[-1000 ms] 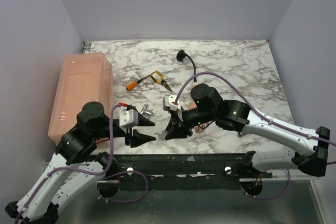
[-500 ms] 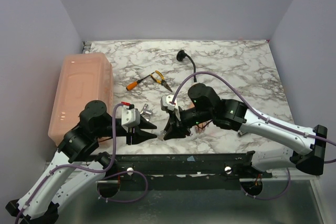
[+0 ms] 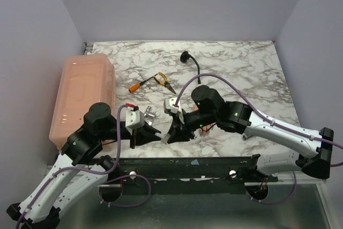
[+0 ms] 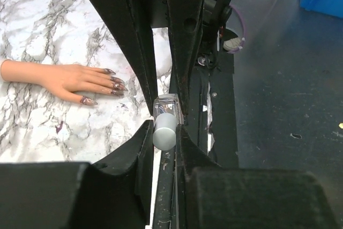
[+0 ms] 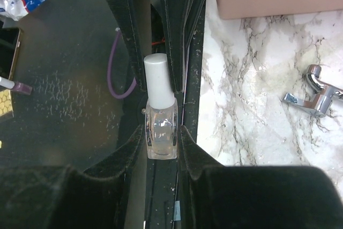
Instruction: Paint the nails
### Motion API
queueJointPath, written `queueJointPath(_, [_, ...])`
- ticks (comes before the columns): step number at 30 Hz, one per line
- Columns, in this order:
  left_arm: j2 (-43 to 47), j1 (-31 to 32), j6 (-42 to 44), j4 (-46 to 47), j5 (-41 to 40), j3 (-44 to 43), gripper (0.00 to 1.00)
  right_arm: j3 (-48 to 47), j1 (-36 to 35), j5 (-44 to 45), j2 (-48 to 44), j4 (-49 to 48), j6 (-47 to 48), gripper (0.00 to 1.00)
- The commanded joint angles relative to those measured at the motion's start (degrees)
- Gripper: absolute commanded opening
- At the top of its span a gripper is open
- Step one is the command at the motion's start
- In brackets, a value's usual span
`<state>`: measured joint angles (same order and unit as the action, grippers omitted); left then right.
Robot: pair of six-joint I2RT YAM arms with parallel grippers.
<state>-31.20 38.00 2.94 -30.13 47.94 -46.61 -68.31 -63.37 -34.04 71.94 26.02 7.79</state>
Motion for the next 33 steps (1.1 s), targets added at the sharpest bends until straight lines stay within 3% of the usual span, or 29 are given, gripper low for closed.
queueJointPath(1, [-0.2, 0.4, -2.7, 2.3, -0.3, 0.7, 0.00, -1.8, 0.0, -0.2, 0.3, -1.1, 0.8, 0.00])
queueJointPath(11, [-6.0, 0.3, -19.1, -4.9, -17.7, -7.1, 0.00, -0.2, 0.0, 18.1, 0.0, -5.0, -0.1, 0.00])
queueJointPath(16, [-9.2, 0.3, -24.1, -10.2, -23.6, -10.8, 0.00, -0.1, 0.0, 19.4, 0.3, -5.7, -0.6, 0.00])
queueJointPath(33, [-10.3, 0.3, -32.8, -14.0, -29.0, -14.9, 0.00, 0.9, 0.0, 21.7, 0.3, -5.6, -0.6, 0.00])
